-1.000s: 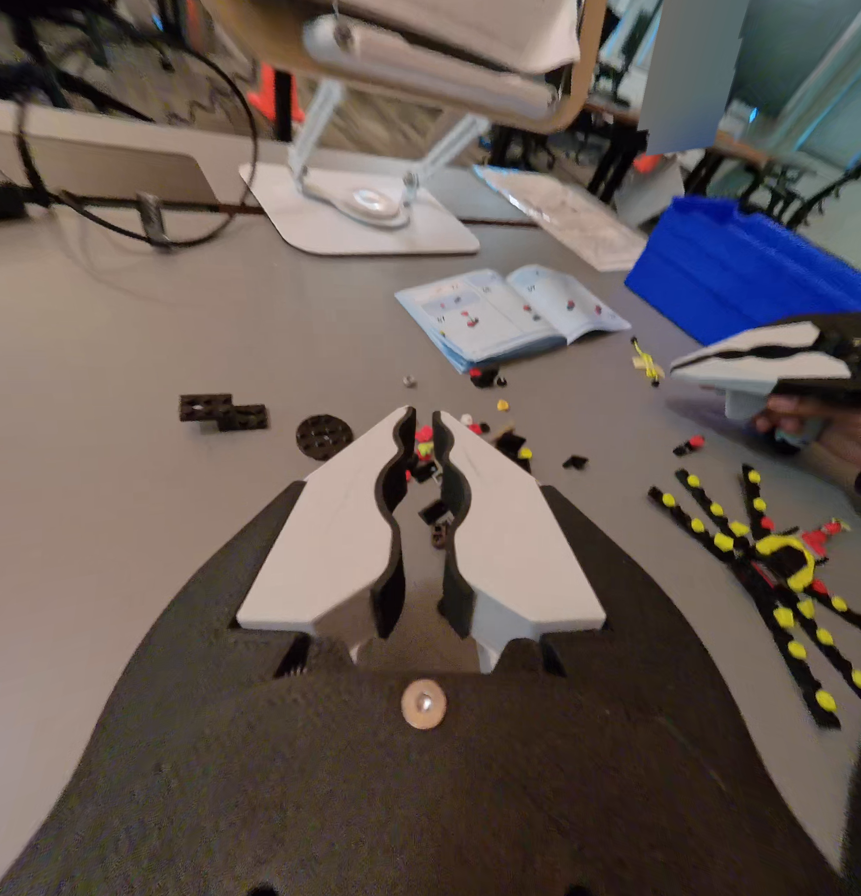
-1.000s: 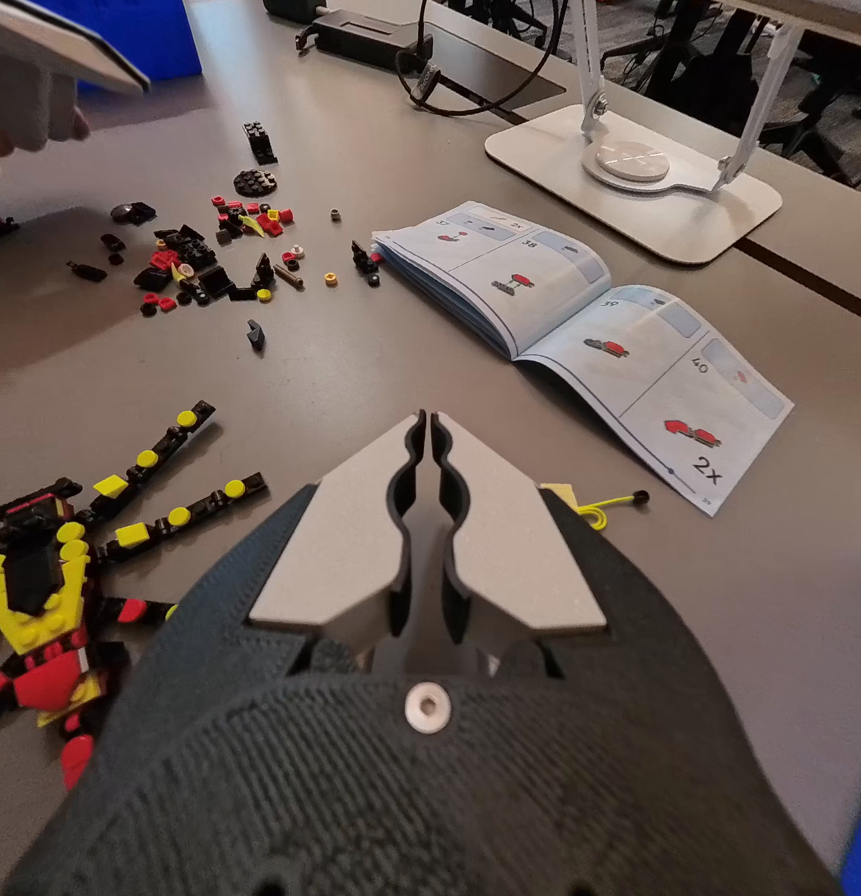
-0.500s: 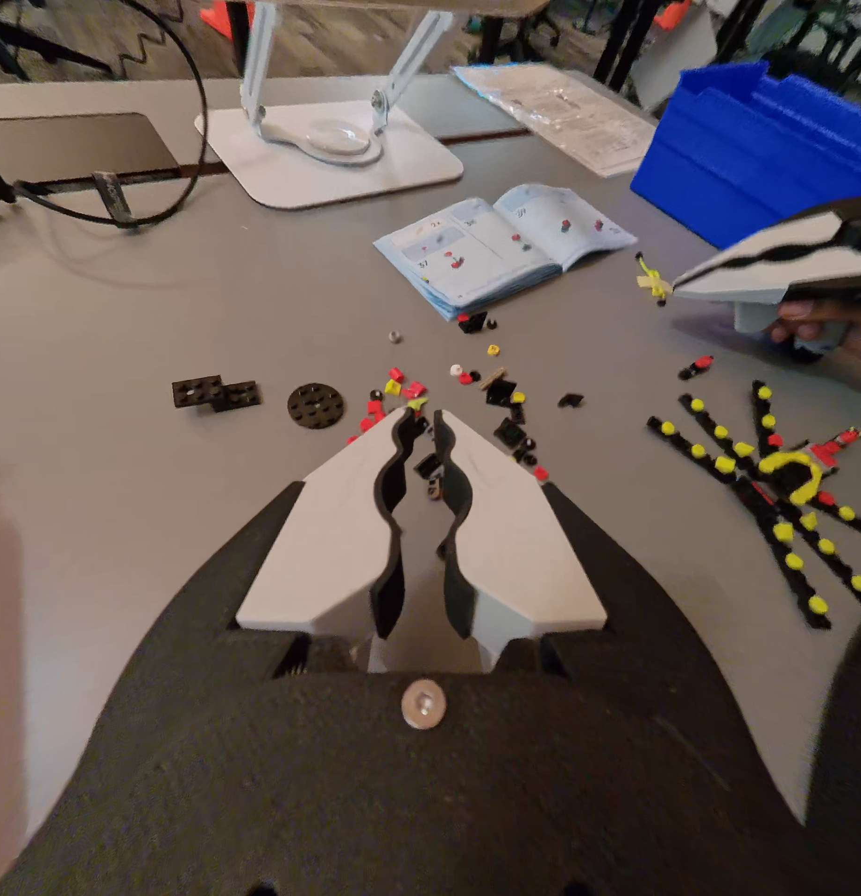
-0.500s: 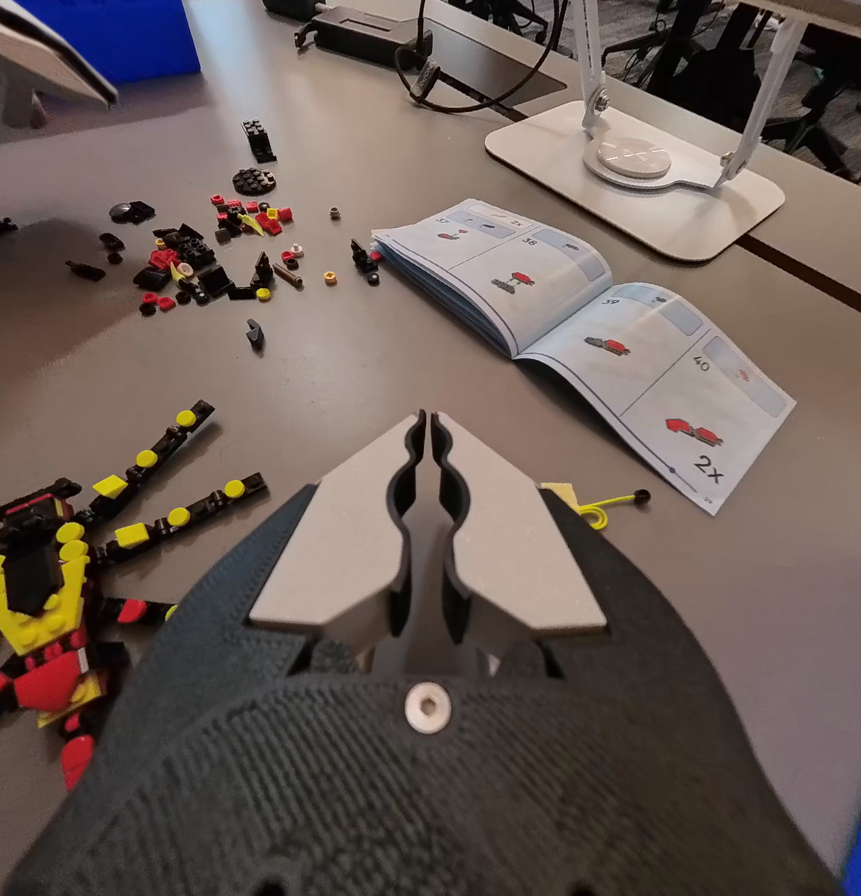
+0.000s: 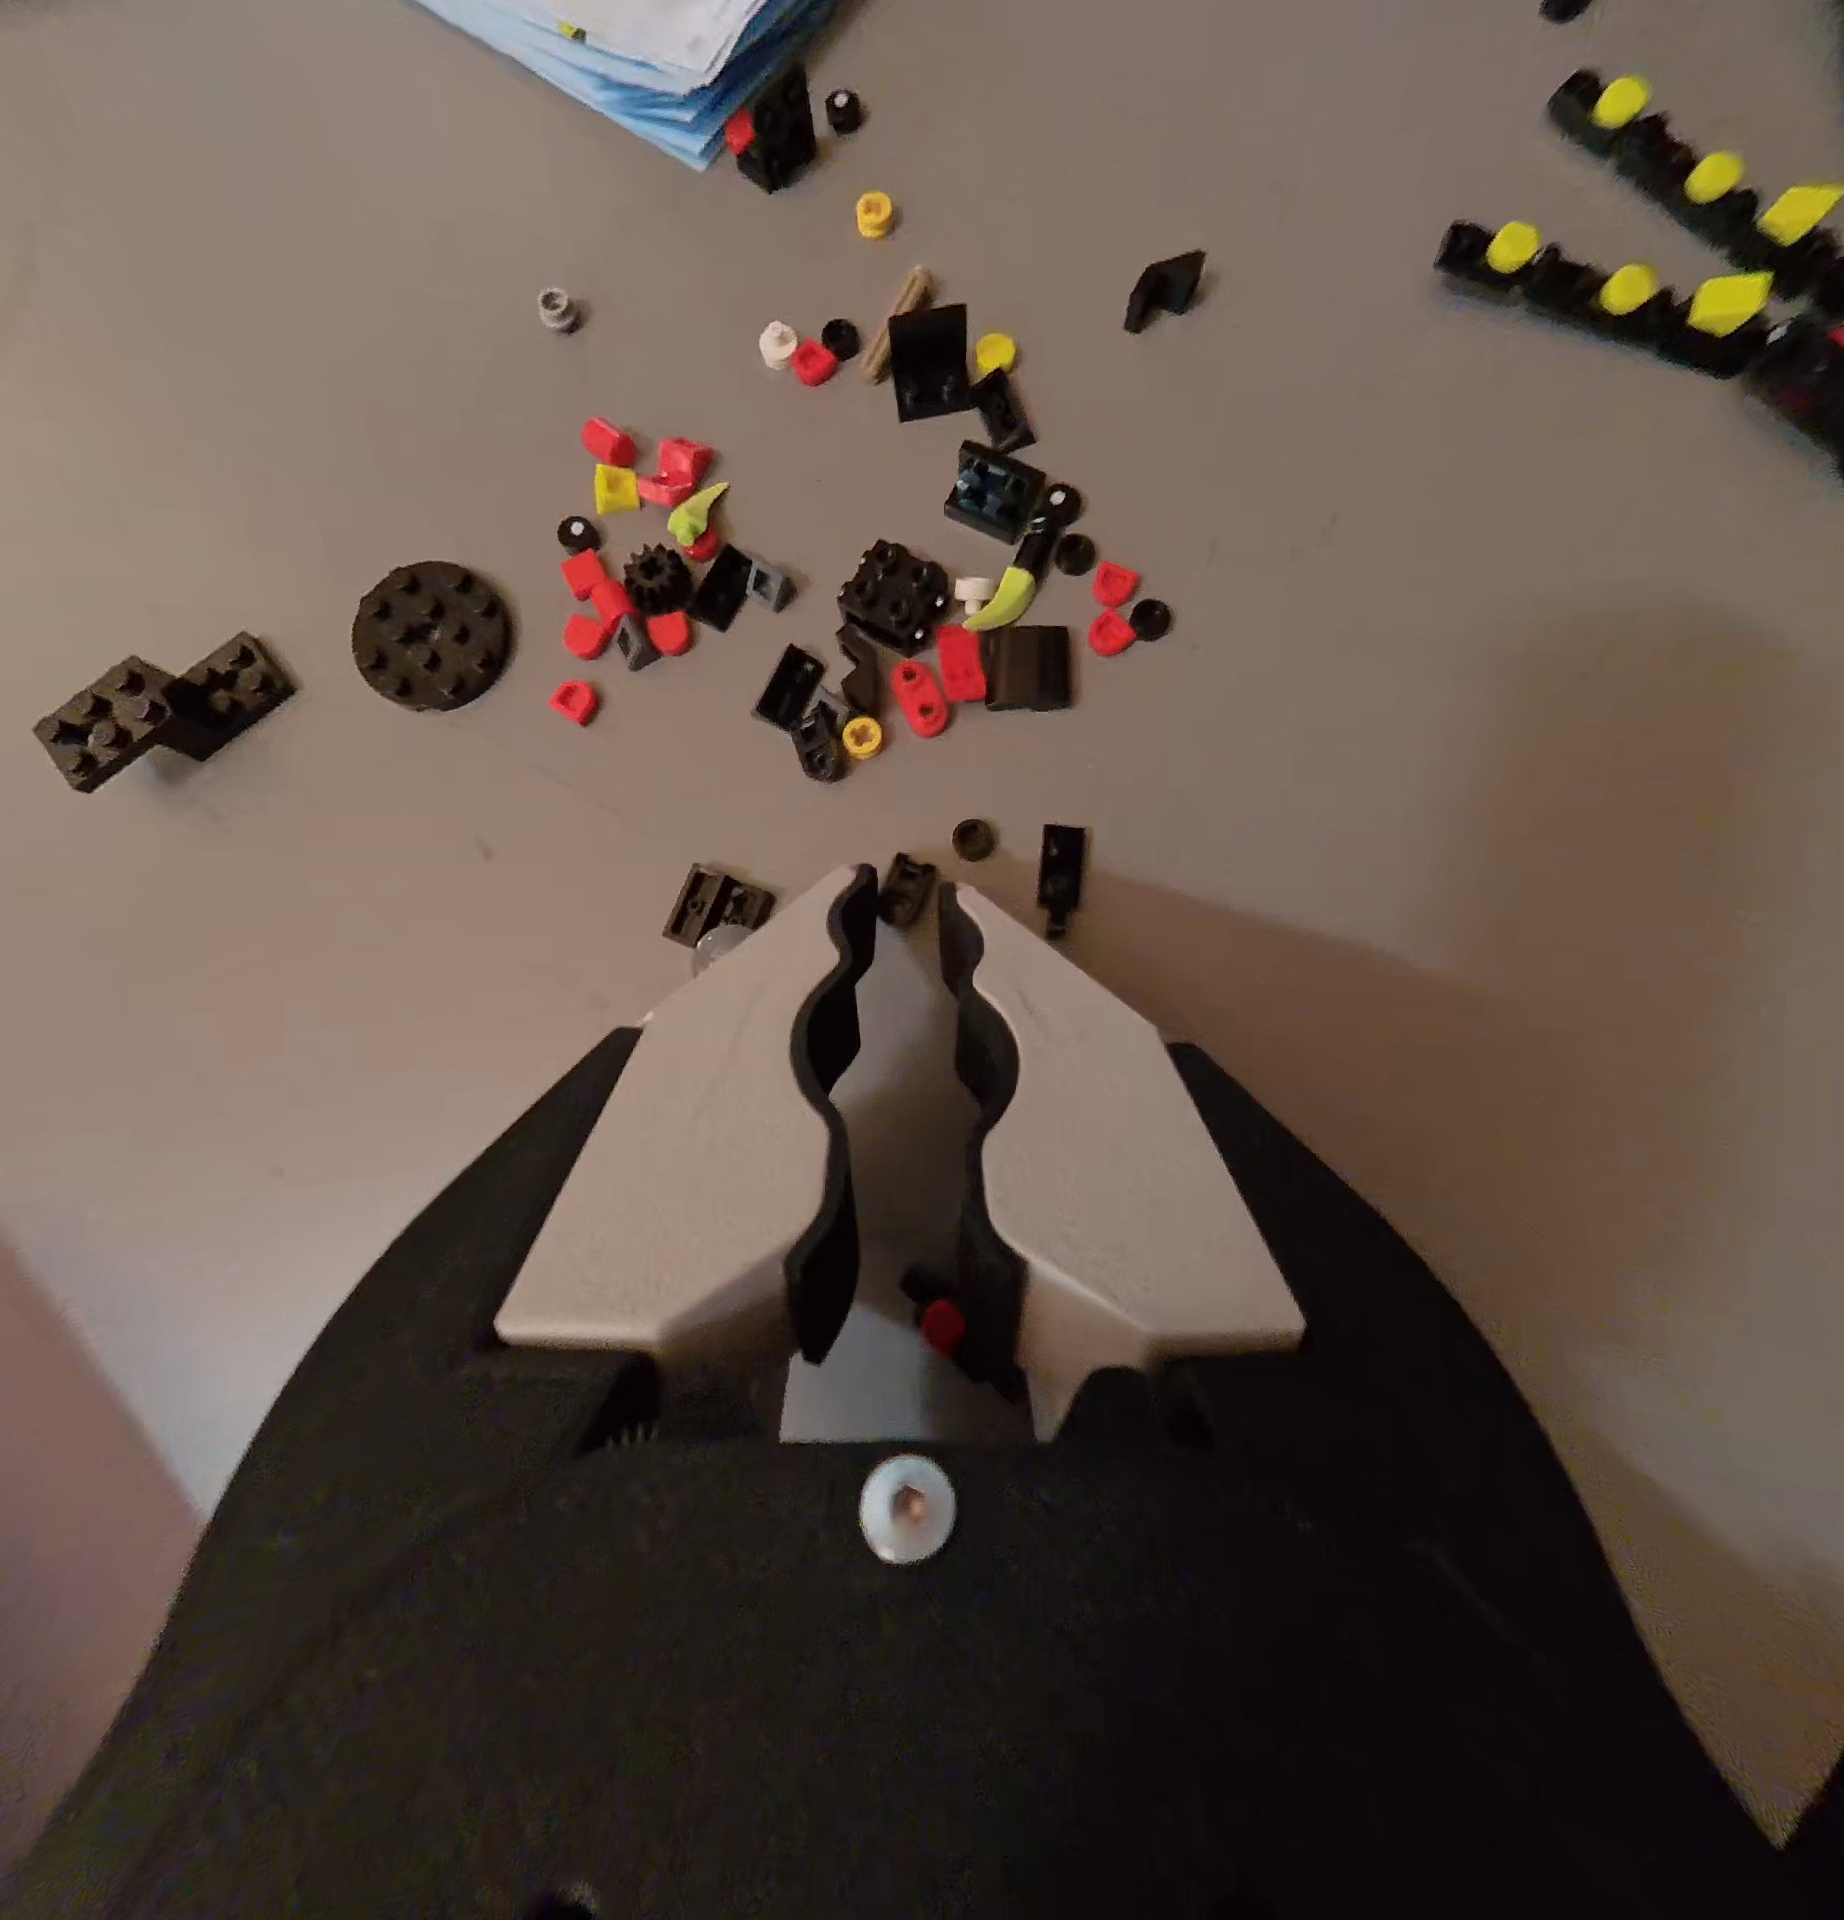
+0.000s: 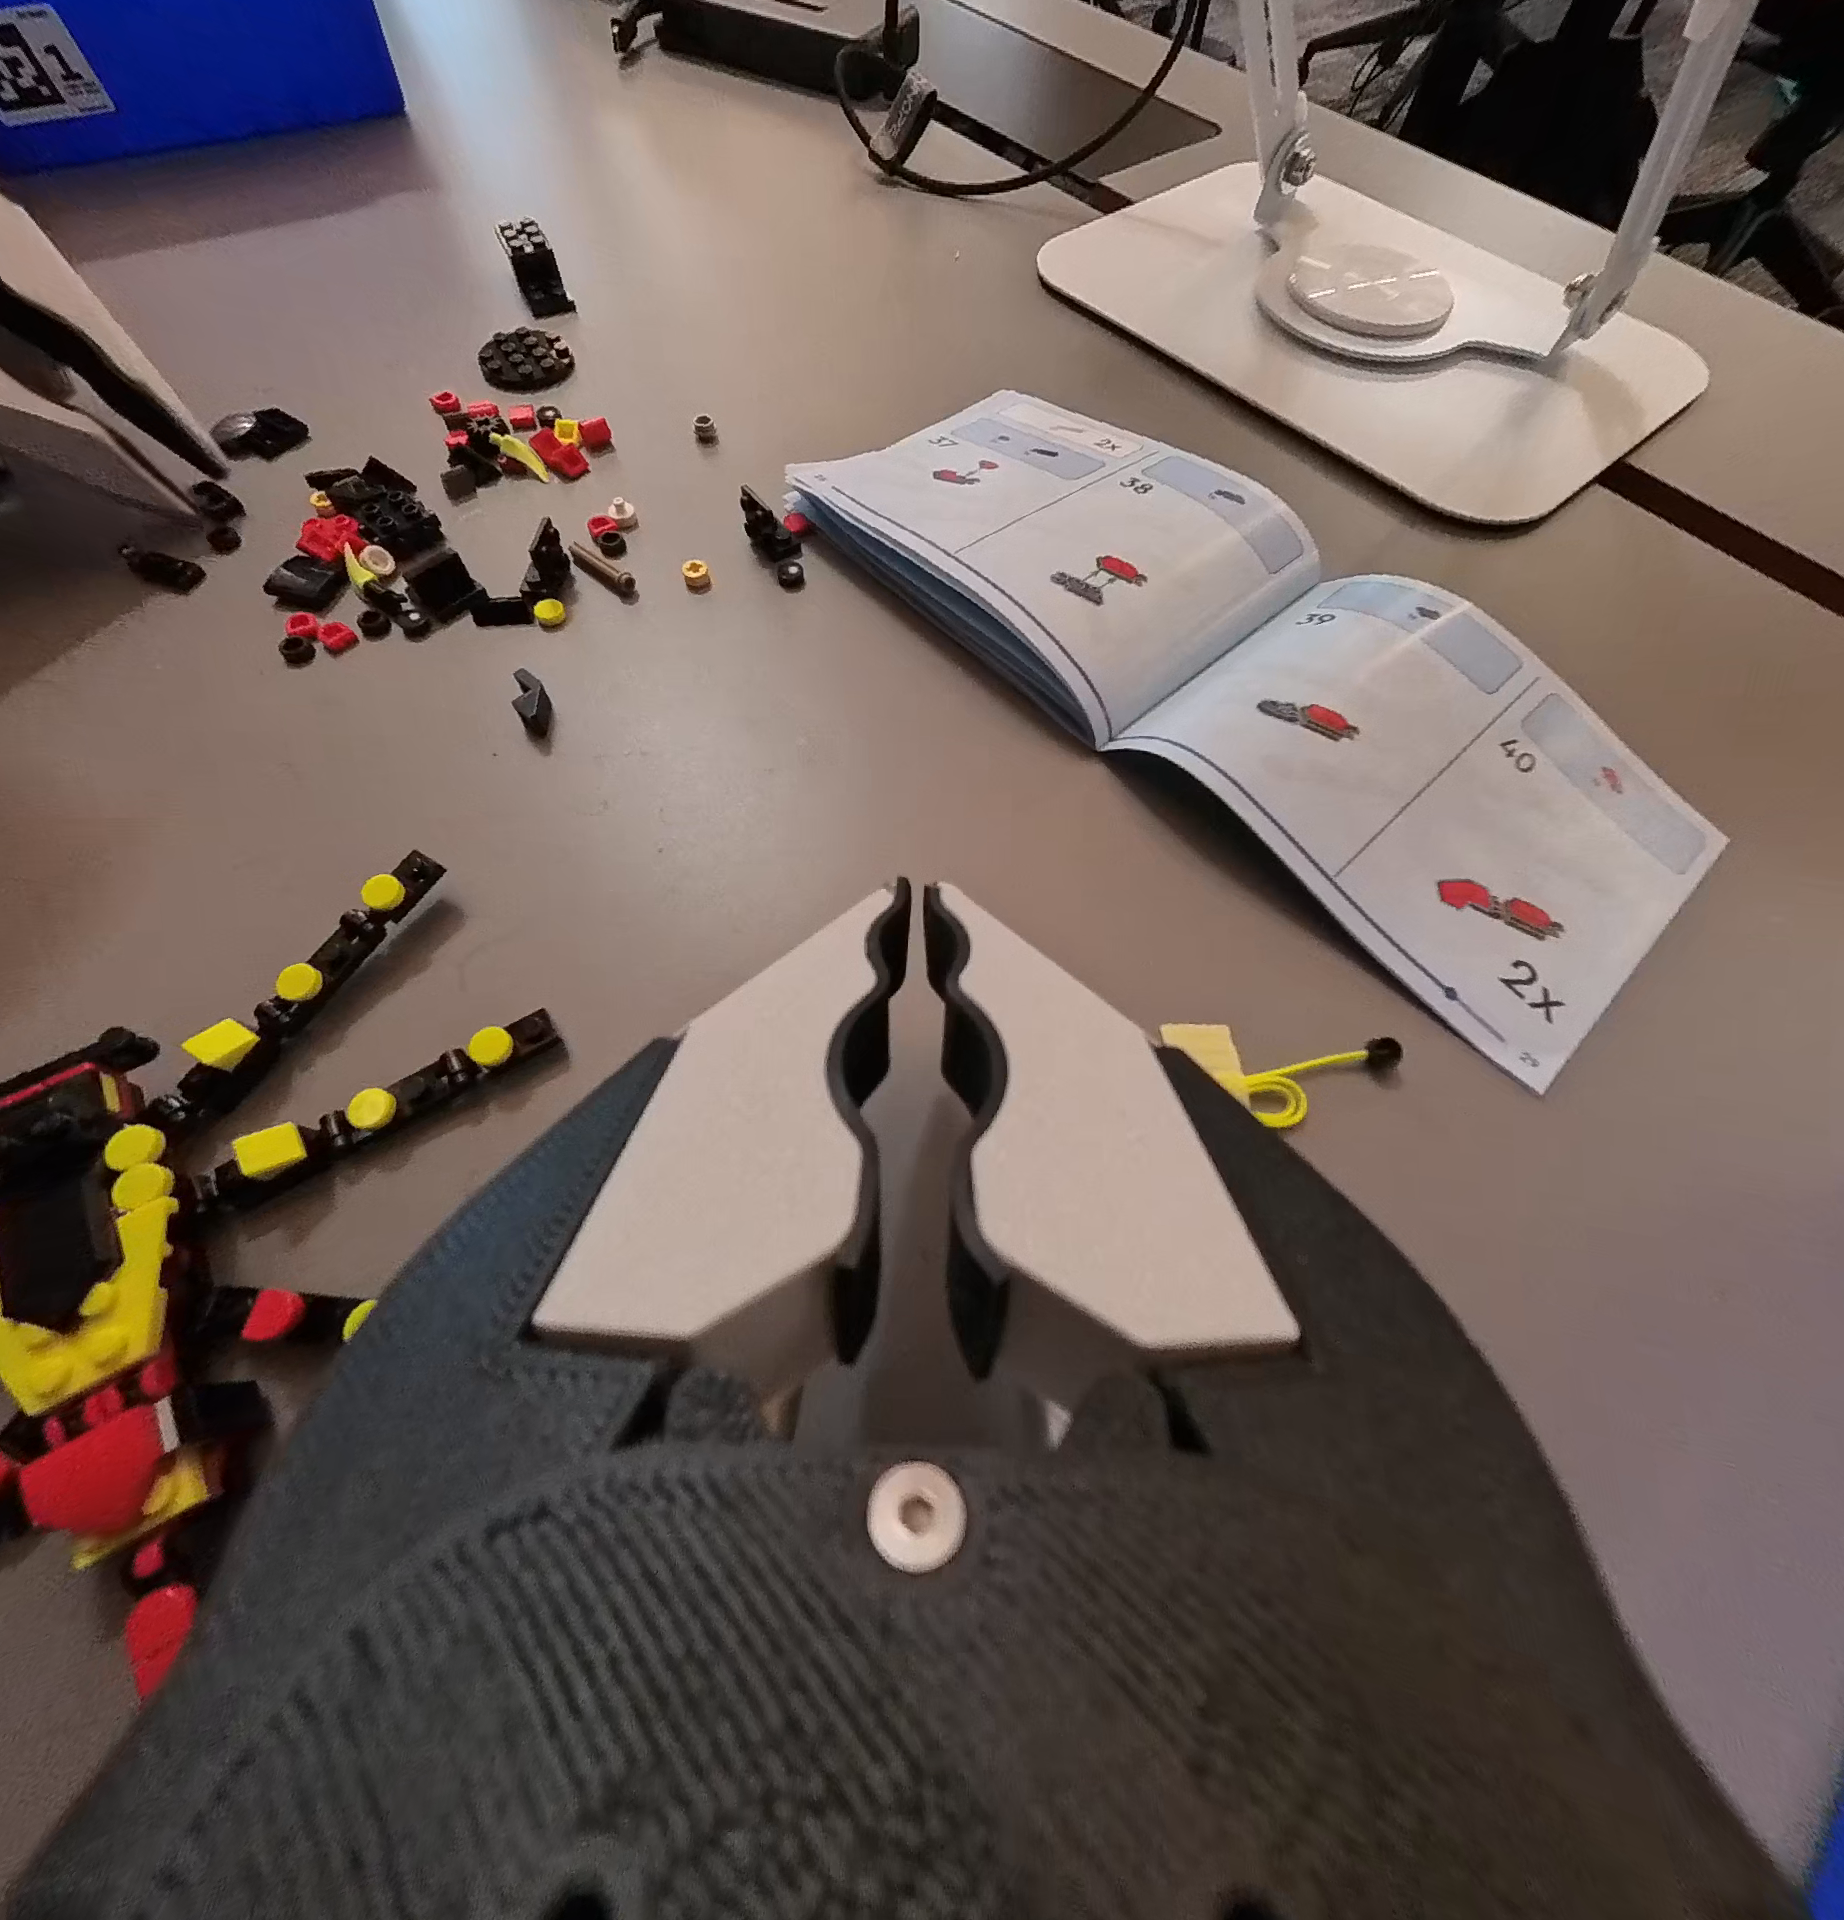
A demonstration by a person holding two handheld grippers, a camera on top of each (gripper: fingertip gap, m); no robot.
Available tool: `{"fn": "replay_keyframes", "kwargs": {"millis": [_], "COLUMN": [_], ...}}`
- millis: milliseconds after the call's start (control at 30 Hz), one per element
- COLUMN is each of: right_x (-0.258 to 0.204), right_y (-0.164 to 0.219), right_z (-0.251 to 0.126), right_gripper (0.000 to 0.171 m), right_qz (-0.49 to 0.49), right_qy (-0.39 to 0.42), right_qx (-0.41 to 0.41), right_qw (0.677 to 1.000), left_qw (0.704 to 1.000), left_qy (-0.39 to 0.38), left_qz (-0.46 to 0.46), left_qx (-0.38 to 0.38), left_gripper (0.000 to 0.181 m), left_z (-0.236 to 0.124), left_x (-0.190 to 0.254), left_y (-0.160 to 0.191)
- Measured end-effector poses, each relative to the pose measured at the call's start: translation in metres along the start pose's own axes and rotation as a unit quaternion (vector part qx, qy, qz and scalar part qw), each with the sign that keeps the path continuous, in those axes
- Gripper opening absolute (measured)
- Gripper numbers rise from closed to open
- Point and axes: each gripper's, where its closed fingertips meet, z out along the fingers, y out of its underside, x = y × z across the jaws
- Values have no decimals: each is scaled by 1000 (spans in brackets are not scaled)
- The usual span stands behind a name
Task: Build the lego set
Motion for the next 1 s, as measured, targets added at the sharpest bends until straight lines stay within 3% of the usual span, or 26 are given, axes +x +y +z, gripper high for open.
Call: {"fn": "replay_keyframes", "kwargs": {"millis": [200,300,367,467,667,1000], "right_x": [-1,-7,-32,-95,-167,-194], "right_y": [0,-13,-42,-75,-74,-63], "right_z": [0,-5,-16,-37,-46,-47], "right_gripper": [0,0,1,1,2,13], "right_qz": [-6,-22,-43,-126,-260,-283], "right_qy": [3,-2,-42,-146,-203,-250], "right_qx": [2,42,120,201,209,178], "right_qw": [1000,999,991,960,921,909], "left_qw": [999,989,963,912,820,804], "left_qy": [20,84,159,277,465,505], "left_qz": [-33,-87,-144,-220,-280,-270], "left_qx": [11,87,164,207,182,156], "left_gripper": [5,4,4,5,4,4], "left_z": [1,-12,-29,-45,-58,-55], "left_x": [2,16,31,57,116,145], "left_y": [-2,-32,-64,-90,-111,-113]}}
